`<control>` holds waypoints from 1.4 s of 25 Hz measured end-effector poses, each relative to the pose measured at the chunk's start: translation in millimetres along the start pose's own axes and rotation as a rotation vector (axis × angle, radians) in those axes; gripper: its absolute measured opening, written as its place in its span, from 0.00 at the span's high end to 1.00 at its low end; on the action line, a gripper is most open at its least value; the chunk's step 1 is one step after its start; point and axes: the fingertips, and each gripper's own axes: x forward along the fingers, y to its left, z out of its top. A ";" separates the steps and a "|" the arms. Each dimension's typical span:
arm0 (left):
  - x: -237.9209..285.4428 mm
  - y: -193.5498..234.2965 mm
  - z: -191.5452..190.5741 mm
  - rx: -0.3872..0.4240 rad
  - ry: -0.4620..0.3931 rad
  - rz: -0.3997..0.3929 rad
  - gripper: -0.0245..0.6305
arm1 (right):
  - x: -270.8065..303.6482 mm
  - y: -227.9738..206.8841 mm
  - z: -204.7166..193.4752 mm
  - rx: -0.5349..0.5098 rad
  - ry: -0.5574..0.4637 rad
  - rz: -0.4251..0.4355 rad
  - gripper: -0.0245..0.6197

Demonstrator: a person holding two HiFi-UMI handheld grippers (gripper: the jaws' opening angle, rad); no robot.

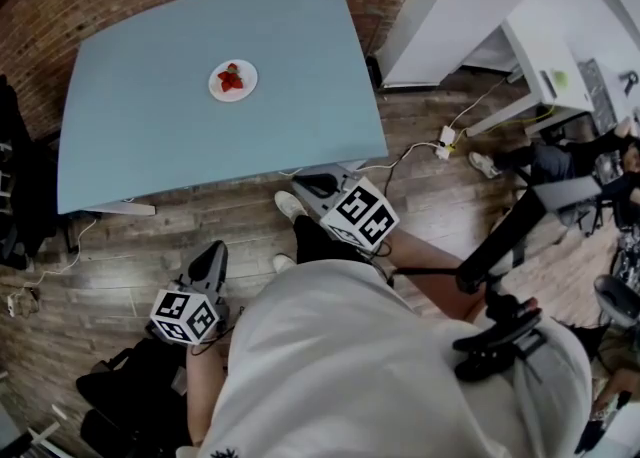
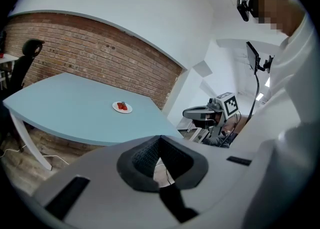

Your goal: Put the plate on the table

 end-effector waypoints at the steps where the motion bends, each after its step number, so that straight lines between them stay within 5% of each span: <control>1: -0.1 -0.7 -0.2 0.000 0.002 0.001 0.96 | -0.4 0.6 0.6 0.000 -0.001 0.002 0.95; 35: 0.8 -9.1 -8.2 -0.003 0.012 -0.027 0.96 | -7.2 15.7 -0.2 -0.007 0.003 0.023 0.95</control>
